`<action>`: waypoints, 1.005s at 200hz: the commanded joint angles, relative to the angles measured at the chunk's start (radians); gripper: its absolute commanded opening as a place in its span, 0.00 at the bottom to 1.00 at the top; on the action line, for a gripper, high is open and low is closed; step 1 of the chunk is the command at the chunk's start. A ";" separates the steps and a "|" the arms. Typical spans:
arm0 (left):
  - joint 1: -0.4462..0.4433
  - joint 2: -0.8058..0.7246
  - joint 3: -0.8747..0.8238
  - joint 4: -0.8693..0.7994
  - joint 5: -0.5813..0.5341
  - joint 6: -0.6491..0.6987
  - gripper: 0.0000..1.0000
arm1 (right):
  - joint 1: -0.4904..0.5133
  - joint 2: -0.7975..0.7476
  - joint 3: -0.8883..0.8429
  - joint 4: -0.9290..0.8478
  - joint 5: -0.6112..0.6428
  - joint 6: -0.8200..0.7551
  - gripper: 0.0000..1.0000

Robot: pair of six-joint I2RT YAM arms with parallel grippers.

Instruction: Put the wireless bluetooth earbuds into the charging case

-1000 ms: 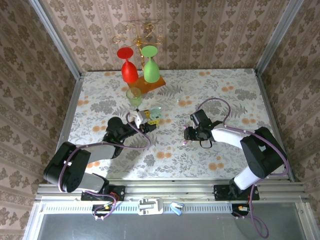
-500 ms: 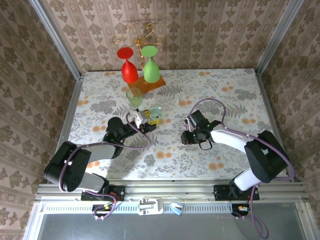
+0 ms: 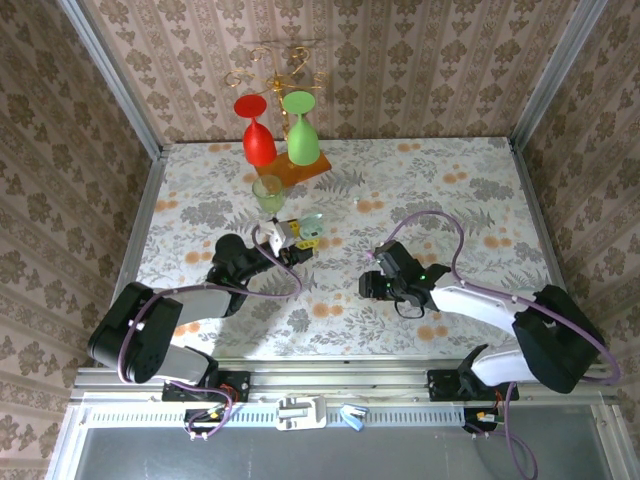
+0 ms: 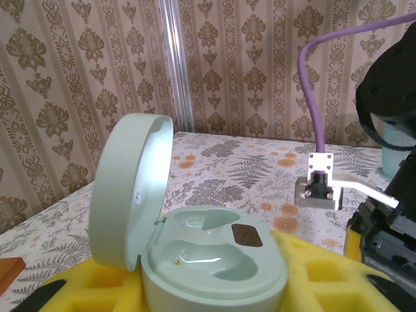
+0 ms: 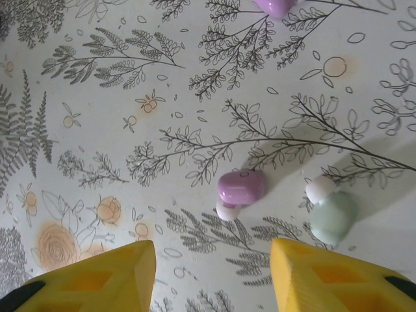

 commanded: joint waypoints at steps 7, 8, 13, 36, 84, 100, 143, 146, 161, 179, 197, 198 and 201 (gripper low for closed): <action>0.006 -0.018 0.015 0.005 0.001 0.017 0.23 | 0.007 0.056 0.020 0.006 0.067 0.060 0.49; 0.006 -0.019 0.015 0.004 0.001 0.017 0.23 | 0.007 0.057 0.020 0.003 0.069 0.060 0.49; 0.006 -0.024 0.015 -0.002 0.001 0.019 0.23 | 0.005 0.061 0.023 -0.008 0.082 0.059 0.49; 0.007 -0.042 0.012 -0.022 0.001 0.027 0.22 | -0.009 0.073 0.025 -0.037 0.098 0.055 0.49; 0.005 -0.041 0.008 -0.019 0.001 0.029 0.22 | -0.042 0.071 0.025 -0.089 0.139 0.049 0.49; 0.005 -0.038 0.006 -0.015 0.000 0.029 0.22 | -0.063 0.079 0.026 -0.093 0.151 0.046 0.49; 0.005 -0.022 -0.001 0.013 0.000 0.017 0.22 | -0.098 0.132 0.047 -0.018 0.159 0.040 0.47; 0.005 -0.024 -0.001 0.014 0.001 0.016 0.22 | -0.099 0.137 0.054 -0.017 0.159 0.039 0.47; 0.005 -0.024 -0.004 0.015 0.001 0.016 0.22 | -0.102 0.159 0.087 -0.022 0.159 0.024 0.46; 0.006 -0.030 -0.007 0.010 -0.029 0.019 0.22 | -0.101 0.179 0.120 -0.024 0.159 0.009 0.45; 0.006 -0.032 -0.007 0.005 -0.033 0.022 0.22 | -0.103 0.202 0.145 -0.022 0.161 -0.011 0.45; 0.006 -0.032 -0.007 0.005 -0.033 0.022 0.22 | -0.103 0.204 0.145 -0.022 0.161 -0.012 0.45; 0.006 -0.031 -0.007 0.005 -0.033 0.022 0.22 | -0.104 0.207 0.149 -0.022 0.161 -0.016 0.45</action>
